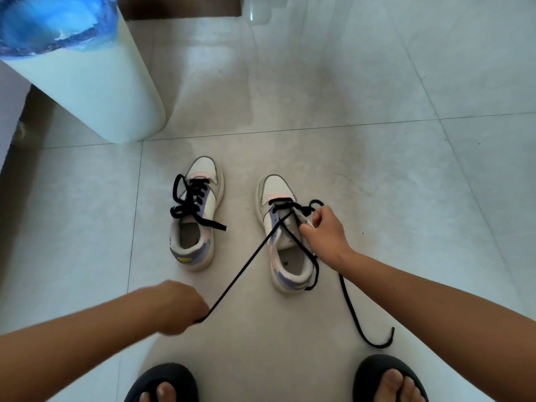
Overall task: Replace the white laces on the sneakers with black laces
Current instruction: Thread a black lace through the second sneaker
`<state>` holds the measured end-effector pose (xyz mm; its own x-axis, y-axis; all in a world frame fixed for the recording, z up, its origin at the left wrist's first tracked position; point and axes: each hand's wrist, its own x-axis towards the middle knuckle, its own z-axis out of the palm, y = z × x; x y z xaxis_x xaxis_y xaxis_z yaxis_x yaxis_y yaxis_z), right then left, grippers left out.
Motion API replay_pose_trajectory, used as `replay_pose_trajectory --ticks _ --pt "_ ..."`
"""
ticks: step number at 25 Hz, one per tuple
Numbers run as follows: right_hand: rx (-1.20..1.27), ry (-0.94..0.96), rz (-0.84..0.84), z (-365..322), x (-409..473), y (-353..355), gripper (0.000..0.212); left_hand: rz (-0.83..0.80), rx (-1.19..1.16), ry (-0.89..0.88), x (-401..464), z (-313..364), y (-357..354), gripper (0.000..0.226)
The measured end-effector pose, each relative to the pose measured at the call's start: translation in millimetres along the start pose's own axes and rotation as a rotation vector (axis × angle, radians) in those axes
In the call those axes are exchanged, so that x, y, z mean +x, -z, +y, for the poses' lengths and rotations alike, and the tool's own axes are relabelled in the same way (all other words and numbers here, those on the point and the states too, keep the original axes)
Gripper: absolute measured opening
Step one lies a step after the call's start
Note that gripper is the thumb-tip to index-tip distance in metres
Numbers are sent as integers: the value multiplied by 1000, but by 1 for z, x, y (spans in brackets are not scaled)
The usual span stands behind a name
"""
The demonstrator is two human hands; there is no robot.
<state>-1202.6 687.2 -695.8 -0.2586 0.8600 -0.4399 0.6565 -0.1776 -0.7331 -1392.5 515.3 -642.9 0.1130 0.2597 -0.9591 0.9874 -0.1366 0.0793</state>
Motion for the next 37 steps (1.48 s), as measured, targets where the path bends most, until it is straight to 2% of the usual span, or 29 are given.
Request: replay_pose_trajectory --ticks 2,4,5,7,9,10,11,12,13,15,17,19,20,21,22,24,26,27,29,32,34,35,37 --pt "-15 -36 -56 -3 1 -3 21 -172 198 154 9 16 -12 40" --pt "4 -109 -178 -6 3 -5 24 -197 229 190 9 21 -4 42" --pt "59 -165 -253 -8 3 -4 25 -99 195 171 8 21 6 38" --pt "252 -330 -346 -12 6 0 23 285 41 159 7 20 37 27" --pt "388 -440 -259 -10 13 1 20 741 -176 163 11 21 73 29" --pt "425 -442 -185 -7 20 1 26 909 -277 153 19 22 89 30" --pt "466 -435 -133 -3 27 2 37 992 -363 138 30 24 103 30" --pt "508 -408 -109 -3 33 2 41 1000 -421 123 41 28 113 29" --pt "525 -369 -96 -7 37 4 35 957 -452 122 52 31 119 28" --pt "584 -353 -67 -16 45 11 5 868 -492 151 70 34 121 26" --pt "807 -424 -20 -24 56 27 17 867 -530 204 79 32 118 25" --pt "1133 -441 18 -24 67 50 22 887 -589 220 82 30 115 24" --pt "1168 -415 11 -23 70 61 21 907 -611 216 83 30 112 24" --pt "1072 -388 -4 -20 72 69 14 931 -635 208 84 30 110 25" --pt "863 -342 -54 -18 72 73 4 953 -666 201 86 30 107 26" --pt "348 -259 -225 -10 68 61 29 975 -740 199 87 30 104 26" --pt "39 -177 -374 -5 67 36 54 981 -763 211 88 30 103 25" --pt "-72 -71 -424 -5 66 24 60 980 -754 217 89 31 103 25" --pt "-348 230 -405 -4 73 7 55 979 -737 223 89 32 104 25" --pt "-766 494 -260 -8 82 7 23 988 -746 231 90 31 103 25" --pt "-722 516 -303 -10 81 11 6 992 -743 240 90 31 103 26" --pt "-529 407 -348 -14 77 16 3 992 -733 245 90 32 103 27" --pt "13 46 -502 -24 74 29 9 989 -710 264 90 33 103 28"
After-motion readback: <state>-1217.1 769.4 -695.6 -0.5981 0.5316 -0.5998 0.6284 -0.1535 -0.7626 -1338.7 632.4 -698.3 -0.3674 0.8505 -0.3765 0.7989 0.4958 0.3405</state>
